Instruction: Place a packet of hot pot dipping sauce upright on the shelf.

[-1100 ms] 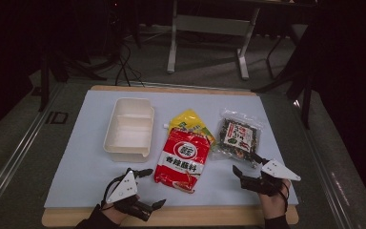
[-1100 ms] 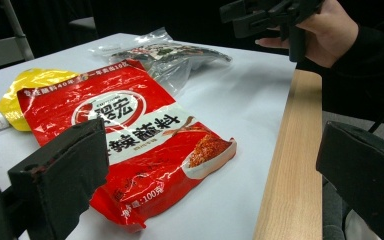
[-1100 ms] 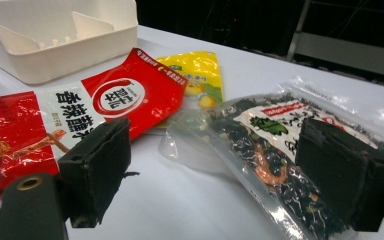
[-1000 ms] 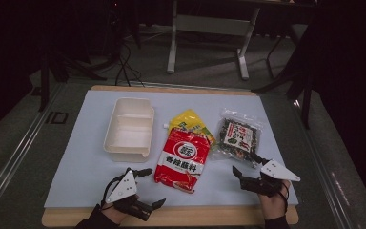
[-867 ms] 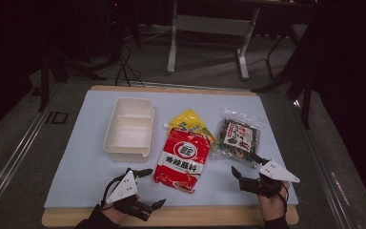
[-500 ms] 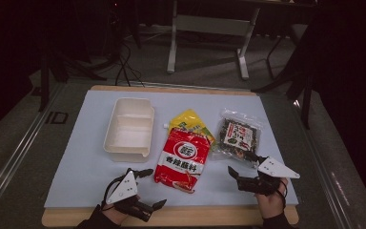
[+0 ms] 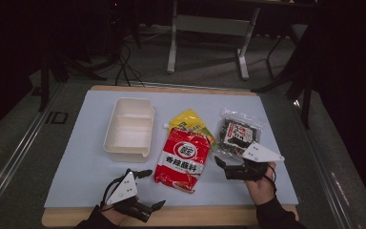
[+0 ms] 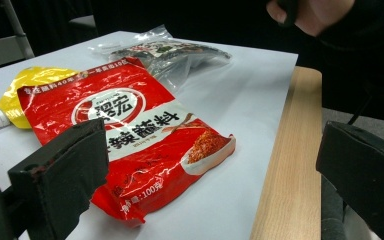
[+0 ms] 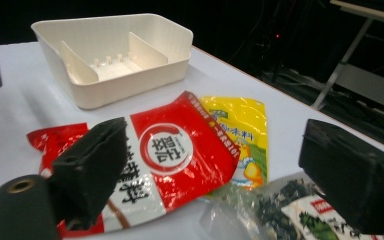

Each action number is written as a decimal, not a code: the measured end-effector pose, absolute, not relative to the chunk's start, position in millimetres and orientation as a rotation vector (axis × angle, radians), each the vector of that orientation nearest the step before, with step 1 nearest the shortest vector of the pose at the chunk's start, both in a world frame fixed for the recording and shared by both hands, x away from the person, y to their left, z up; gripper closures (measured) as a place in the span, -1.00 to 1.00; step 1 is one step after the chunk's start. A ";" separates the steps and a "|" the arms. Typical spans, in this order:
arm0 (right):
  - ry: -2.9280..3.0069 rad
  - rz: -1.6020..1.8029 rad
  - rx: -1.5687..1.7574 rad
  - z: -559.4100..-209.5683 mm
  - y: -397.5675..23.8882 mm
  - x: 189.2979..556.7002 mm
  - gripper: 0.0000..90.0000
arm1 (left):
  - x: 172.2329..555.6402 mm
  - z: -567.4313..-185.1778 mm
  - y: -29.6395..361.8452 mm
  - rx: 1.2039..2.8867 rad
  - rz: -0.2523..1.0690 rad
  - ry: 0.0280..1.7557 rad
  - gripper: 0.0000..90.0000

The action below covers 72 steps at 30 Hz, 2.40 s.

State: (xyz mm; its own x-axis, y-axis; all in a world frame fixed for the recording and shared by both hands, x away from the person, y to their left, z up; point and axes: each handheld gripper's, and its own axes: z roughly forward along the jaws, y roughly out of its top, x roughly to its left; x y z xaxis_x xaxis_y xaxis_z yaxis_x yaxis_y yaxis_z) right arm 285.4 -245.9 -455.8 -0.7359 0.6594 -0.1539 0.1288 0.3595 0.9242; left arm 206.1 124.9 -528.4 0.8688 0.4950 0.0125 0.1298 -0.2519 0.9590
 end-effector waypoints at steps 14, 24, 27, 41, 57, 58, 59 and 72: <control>2.264 1.349 0.811 -440.7 -223.8 338.6 -0.72 | 206.1 -528.5 124.8 1.822 0.367 0.512 -0.99; 2.340 1.312 0.883 -451.6 -212.3 365.9 -0.56 | 206.2 -528.4 124.8 1.818 0.361 0.510 -0.99; 2.371 1.291 0.912 -458.5 -208.2 375.2 -0.53 | 206.5 -529.6 123.8 1.832 0.360 0.507 -0.99; 2.525 1.115 1.041 -500.3 -196.2 407.1 -0.34 | 207.3 -532.3 121.6 1.859 0.334 0.497 -0.99; 2.648 0.949 0.987 -511.1 -187.6 407.7 0.40 | 207.9 -532.7 121.1 1.863 0.327 0.496 -0.99; 2.645 0.953 0.989 -510.4 -187.8 407.4 0.42 | 208.0 -532.9 121.1 1.864 0.326 0.496 -0.99; 2.646 0.953 0.988 -509.7 -188.0 407.4 0.45 | 208.1 -532.9 121.1 1.865 0.326 0.497 -0.99; 2.637 1.031 0.932 -483.9 -192.4 396.5 0.96 | 208.3 -528.4 121.4 1.849 0.313 0.474 -0.98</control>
State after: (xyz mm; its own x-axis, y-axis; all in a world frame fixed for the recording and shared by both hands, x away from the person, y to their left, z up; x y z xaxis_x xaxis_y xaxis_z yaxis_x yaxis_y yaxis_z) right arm 396.5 -192.4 -483.9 -0.7925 0.6054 0.0731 0.4945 0.5679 0.6581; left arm 208.3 121.4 -528.4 0.8830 0.4689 -0.0192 0.1663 -0.2745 0.9471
